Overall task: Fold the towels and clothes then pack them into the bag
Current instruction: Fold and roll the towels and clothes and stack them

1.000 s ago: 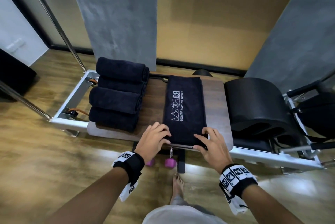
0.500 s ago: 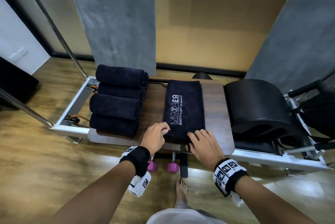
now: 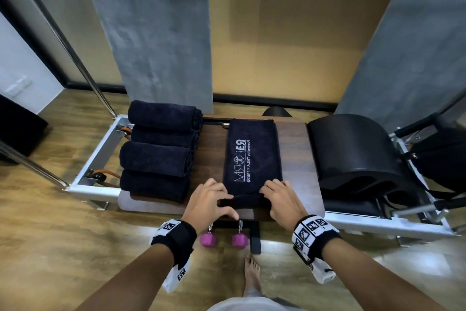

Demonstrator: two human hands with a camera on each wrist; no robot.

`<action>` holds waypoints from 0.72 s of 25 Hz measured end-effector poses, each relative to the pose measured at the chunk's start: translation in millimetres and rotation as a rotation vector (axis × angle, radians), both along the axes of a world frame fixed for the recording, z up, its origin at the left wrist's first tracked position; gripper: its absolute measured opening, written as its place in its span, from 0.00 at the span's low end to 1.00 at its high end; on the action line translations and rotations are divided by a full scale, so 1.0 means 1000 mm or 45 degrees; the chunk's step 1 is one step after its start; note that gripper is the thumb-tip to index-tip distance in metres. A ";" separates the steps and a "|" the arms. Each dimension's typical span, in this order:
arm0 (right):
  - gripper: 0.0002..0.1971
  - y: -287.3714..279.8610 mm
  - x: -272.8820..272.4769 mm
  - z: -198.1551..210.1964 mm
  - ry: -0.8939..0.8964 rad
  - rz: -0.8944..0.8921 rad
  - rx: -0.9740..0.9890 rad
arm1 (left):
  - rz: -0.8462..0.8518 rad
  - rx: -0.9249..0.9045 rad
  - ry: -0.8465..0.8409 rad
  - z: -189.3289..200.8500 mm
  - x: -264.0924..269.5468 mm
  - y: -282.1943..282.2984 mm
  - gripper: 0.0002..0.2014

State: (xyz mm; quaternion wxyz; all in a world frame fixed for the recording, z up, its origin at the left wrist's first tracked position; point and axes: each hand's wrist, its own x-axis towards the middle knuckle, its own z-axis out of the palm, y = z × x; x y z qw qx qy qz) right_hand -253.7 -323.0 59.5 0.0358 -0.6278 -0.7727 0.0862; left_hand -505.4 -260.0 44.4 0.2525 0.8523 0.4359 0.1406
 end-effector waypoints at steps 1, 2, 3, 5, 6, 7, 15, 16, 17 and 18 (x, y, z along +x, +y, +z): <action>0.27 0.003 -0.002 0.002 0.034 -0.040 -0.024 | 0.007 0.025 0.014 0.000 0.001 0.000 0.21; 0.28 0.006 -0.003 0.003 0.078 -0.082 -0.030 | 0.042 0.034 -0.017 -0.001 0.002 0.001 0.18; 0.29 0.007 -0.004 0.004 0.130 -0.123 -0.018 | 0.094 0.020 -0.063 -0.001 0.004 0.002 0.14; 0.27 0.006 -0.002 0.003 0.162 -0.128 0.006 | 0.192 -0.046 -0.084 0.000 0.009 0.005 0.11; 0.25 0.004 -0.002 0.001 0.117 -0.076 0.027 | 0.210 -0.070 -0.043 0.000 0.013 0.007 0.12; 0.20 0.002 -0.001 -0.001 0.068 -0.029 0.078 | 0.214 -0.081 0.024 0.000 0.017 0.009 0.15; 0.10 0.002 0.005 -0.007 -0.070 -0.017 0.233 | 0.340 -0.028 0.335 0.000 0.038 0.020 0.21; 0.11 0.007 0.004 -0.005 -0.044 -0.064 0.182 | 0.373 -0.004 0.263 0.000 0.037 0.019 0.17; 0.12 0.012 0.003 -0.004 -0.020 -0.109 0.152 | 0.397 0.035 0.171 0.001 0.035 0.017 0.13; 0.13 0.017 0.002 -0.003 0.006 -0.143 0.119 | 0.393 0.100 0.085 0.001 0.033 0.017 0.10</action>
